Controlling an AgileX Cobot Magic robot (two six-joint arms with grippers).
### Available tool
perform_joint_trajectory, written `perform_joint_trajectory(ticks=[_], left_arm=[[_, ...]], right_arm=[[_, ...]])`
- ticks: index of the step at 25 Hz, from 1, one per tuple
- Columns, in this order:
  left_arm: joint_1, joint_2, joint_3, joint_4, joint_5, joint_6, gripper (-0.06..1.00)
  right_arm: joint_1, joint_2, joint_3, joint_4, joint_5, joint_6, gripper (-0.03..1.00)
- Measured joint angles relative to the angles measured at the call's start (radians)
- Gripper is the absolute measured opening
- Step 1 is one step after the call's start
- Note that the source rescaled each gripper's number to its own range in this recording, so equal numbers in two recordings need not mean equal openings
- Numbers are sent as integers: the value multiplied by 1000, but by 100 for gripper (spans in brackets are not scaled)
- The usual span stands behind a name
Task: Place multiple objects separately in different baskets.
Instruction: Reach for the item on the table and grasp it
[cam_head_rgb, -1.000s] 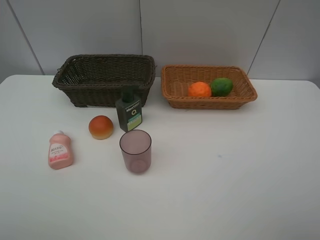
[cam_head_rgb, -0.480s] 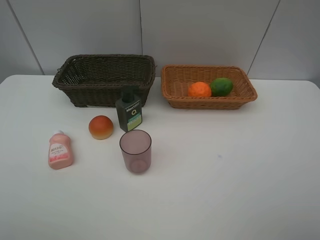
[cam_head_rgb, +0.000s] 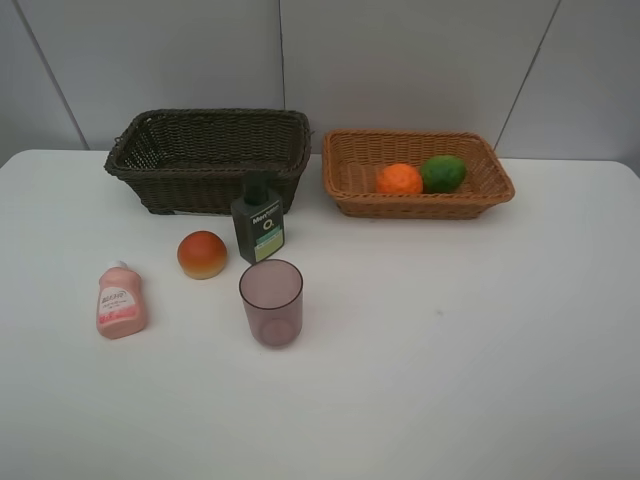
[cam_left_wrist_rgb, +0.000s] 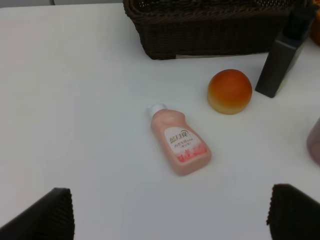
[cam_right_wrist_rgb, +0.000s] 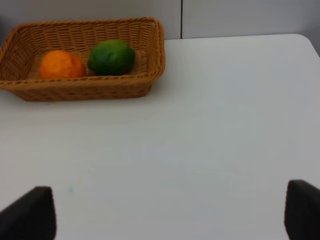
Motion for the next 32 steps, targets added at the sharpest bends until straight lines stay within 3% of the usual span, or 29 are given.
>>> perform_joint_trajectory(ticks=[32], left_arm=[[0,0,0,0,0,0,100]], right_arm=[[0,0,0,0,0,0,97]])
